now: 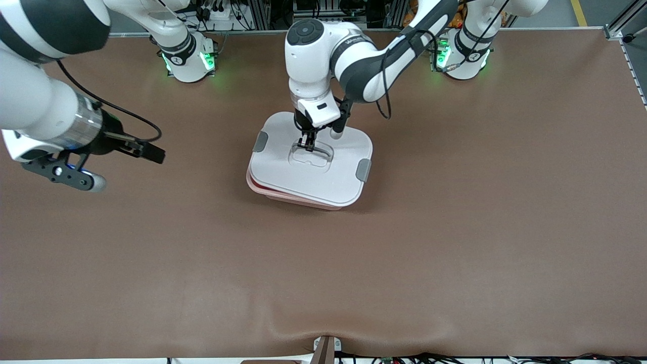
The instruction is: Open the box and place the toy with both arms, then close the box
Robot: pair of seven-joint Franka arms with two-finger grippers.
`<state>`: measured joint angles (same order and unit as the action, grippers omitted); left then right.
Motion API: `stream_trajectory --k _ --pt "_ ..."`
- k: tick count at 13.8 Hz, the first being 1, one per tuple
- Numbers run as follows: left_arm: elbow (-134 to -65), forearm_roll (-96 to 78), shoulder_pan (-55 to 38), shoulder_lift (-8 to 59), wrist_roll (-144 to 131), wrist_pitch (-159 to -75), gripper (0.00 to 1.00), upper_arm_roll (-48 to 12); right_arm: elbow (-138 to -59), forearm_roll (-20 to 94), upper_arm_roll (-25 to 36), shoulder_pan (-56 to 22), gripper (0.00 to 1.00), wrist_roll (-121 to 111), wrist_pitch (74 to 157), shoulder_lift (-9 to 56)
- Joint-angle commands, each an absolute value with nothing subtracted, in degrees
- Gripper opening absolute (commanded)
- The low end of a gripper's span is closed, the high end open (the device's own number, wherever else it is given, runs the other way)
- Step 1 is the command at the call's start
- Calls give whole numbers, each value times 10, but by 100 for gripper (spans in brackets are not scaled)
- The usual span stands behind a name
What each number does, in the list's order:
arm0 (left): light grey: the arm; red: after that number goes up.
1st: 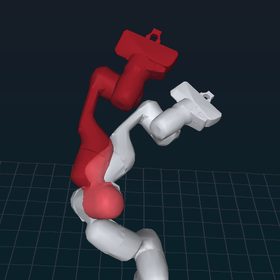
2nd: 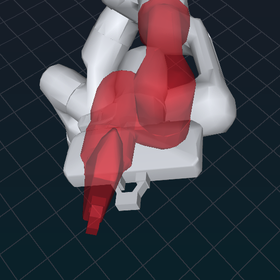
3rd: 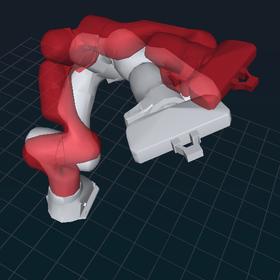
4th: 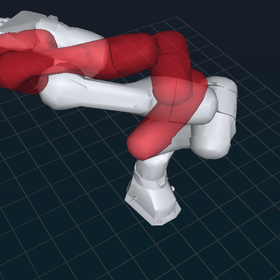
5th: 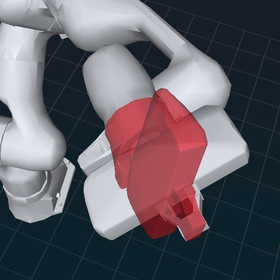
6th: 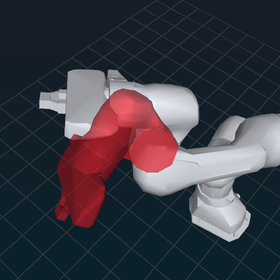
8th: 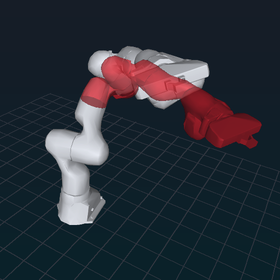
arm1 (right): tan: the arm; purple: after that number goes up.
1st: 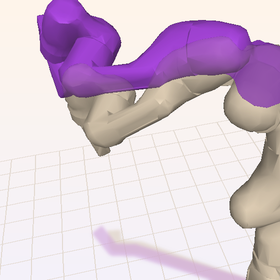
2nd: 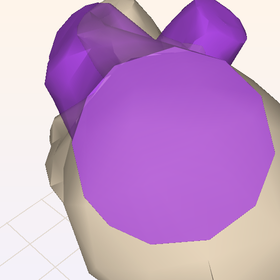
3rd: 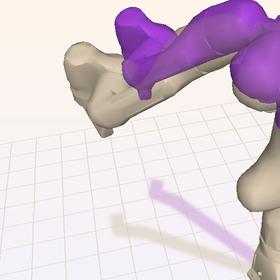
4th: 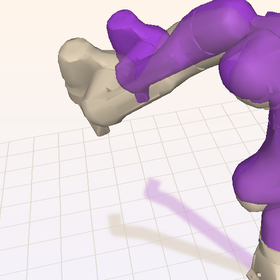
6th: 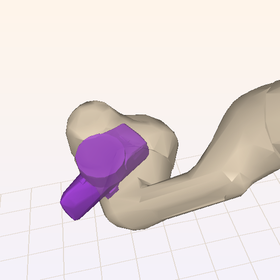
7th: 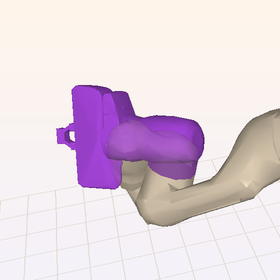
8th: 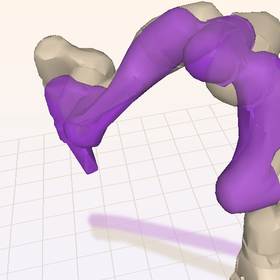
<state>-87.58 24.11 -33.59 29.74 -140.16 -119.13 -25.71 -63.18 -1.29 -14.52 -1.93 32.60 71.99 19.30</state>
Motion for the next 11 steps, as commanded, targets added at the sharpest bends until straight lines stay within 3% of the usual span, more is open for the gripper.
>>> stream_trajectory --k 1,11 --pt "-851 277 -363 314 -1447 -1175 0 -243 -641 -10 -127 -4 100 255 688 160" --pt "-818 308 -373 343 -1476 -1176 0 -243 -667 26 47 -6 100 -53 657 102"
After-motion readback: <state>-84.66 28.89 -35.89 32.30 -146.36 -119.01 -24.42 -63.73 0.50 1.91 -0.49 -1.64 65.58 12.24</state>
